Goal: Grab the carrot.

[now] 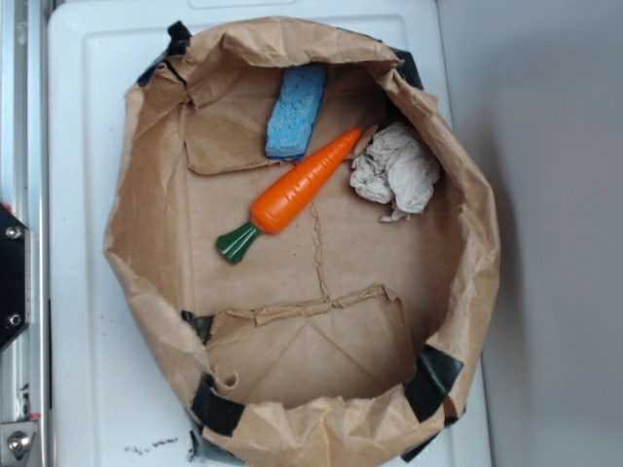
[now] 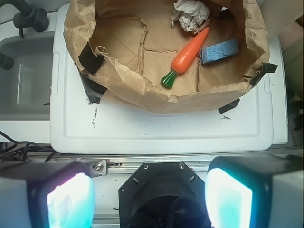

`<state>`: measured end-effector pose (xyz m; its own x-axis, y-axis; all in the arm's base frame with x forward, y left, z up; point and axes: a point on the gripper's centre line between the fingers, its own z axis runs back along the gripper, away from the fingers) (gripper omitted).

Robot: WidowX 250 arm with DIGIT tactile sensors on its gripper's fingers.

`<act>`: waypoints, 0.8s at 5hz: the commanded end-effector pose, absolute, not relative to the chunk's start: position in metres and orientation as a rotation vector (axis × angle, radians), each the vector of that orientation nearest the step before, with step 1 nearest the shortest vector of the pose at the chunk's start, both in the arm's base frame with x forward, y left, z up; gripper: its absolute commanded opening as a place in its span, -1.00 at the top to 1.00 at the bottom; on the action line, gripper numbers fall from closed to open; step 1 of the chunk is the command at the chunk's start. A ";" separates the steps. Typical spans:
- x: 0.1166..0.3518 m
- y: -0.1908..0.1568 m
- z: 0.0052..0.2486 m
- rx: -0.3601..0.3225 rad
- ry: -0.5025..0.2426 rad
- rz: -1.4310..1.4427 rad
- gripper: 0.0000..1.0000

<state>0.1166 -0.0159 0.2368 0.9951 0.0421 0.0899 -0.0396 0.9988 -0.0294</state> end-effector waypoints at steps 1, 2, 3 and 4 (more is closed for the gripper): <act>0.117 -0.016 0.237 -0.028 -0.091 0.041 -1.00; 0.131 -0.022 0.235 -0.019 -0.100 0.072 -1.00; 0.144 -0.022 0.230 0.005 -0.119 0.086 -1.00; 0.146 -0.017 0.229 0.017 -0.148 0.086 -1.00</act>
